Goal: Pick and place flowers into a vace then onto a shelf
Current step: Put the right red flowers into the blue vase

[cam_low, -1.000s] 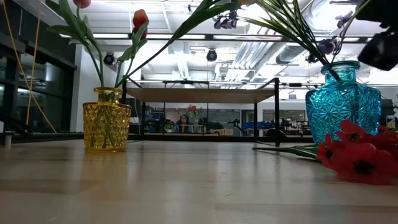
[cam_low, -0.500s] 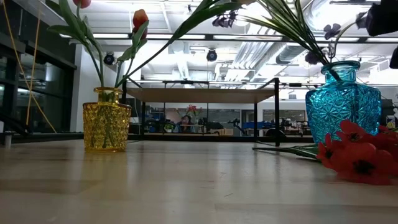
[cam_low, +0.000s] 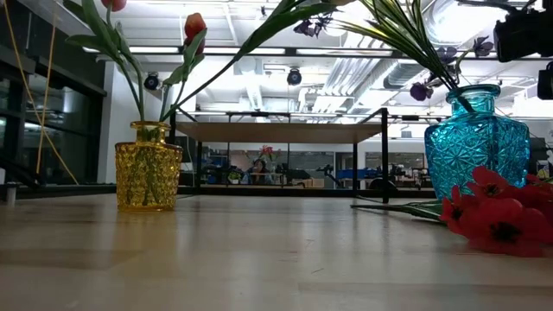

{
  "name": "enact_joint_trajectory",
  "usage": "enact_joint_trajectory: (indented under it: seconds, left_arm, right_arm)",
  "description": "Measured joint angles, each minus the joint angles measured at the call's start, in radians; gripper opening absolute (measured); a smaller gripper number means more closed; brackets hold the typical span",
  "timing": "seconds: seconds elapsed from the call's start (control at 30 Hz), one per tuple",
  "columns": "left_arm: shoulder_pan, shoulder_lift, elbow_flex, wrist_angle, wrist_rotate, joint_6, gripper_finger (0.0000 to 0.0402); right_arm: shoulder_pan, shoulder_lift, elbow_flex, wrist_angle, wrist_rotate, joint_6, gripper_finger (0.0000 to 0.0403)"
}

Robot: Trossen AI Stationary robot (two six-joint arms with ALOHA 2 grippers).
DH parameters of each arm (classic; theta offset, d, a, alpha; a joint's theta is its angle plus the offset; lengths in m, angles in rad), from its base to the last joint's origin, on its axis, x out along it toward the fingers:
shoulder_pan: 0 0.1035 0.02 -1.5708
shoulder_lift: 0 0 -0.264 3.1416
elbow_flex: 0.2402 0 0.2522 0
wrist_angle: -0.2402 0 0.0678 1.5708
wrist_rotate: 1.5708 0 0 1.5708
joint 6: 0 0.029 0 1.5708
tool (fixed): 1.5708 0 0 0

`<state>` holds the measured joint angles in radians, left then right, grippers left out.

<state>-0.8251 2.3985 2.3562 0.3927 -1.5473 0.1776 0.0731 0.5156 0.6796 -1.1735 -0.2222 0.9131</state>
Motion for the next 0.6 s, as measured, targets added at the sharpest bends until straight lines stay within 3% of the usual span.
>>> enact_joint_trajectory:
  seconds: [0.2, 0.6]
  left_arm:
    - [0.000, 0.000, 0.000, -0.001, -0.013, 0.000, 0.0195]
    - [0.000, 0.000, 0.000, -0.002, -0.018, 0.025, 0.0195]
  right_arm:
    - [0.000, 0.042, -0.001, -0.007, -0.073, -0.117, 0.0212]
    - [0.000, 0.040, -0.001, 0.046, -0.055, -0.155, 0.0207]
